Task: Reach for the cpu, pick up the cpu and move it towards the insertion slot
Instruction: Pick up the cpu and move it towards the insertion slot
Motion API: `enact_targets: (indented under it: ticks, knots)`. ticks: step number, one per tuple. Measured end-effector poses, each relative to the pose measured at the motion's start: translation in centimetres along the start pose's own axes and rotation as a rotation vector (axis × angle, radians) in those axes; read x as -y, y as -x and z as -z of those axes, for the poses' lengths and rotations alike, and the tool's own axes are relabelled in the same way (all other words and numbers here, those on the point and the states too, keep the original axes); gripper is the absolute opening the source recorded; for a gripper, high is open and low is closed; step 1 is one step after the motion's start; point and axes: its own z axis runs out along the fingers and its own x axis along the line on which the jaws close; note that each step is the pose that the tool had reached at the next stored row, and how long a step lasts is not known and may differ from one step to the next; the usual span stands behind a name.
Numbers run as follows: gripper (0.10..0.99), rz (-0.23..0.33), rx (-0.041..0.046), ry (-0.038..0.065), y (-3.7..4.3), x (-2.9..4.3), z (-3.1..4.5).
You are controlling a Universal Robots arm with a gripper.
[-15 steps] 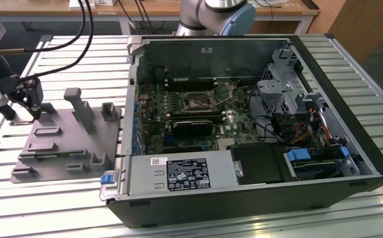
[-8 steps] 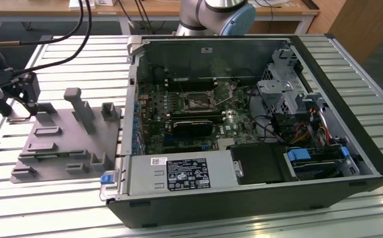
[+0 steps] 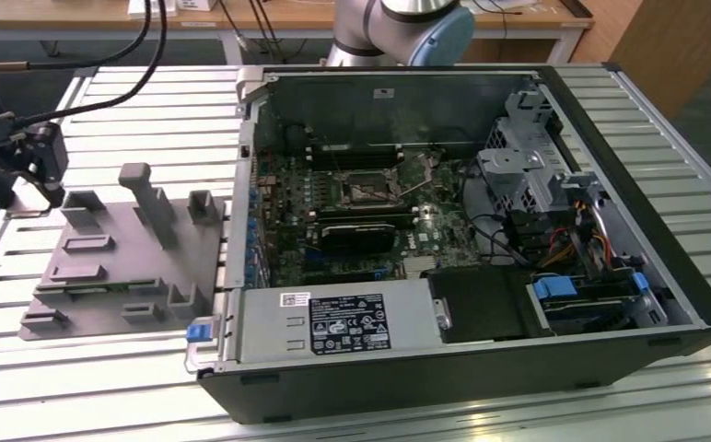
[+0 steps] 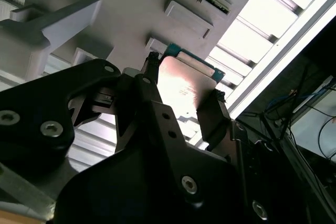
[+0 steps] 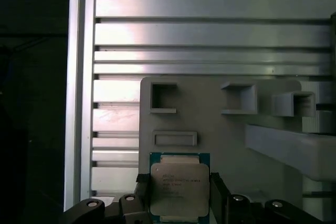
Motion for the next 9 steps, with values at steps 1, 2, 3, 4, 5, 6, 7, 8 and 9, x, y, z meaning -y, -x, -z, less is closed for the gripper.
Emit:
enact_targets:
  ticks: [1, 2, 3, 4, 5, 6, 7, 8, 9]
  knots:
    - [0.541, 0.000, 0.0000, 0.000, 0.00, -0.01, 0.26]
    - [0.541, 0.000, 0.0000, 0.000, 0.00, -0.03, 0.51]
    - [0.541, 0.000, -0.0001, 0.000, -0.01, -0.05, 0.80]
    - [0.541, 0.000, 0.0000, 0.000, -0.01, -0.06, 1.07]
    - [0.541, 0.000, 0.0000, 0.000, 0.00, -0.08, 1.34]
    - [0.541, 0.000, 0.0000, 0.000, -0.01, -0.10, 1.64]
    - [0.541, 0.000, 0.0000, 0.000, -0.01, -0.11, 1.93]
    - [0.541, 0.000, 0.0000, 0.000, -0.01, -0.13, 2.24]
    - [0.541, 0.000, 0.0001, 0.000, -0.01, -0.15, 2.54]
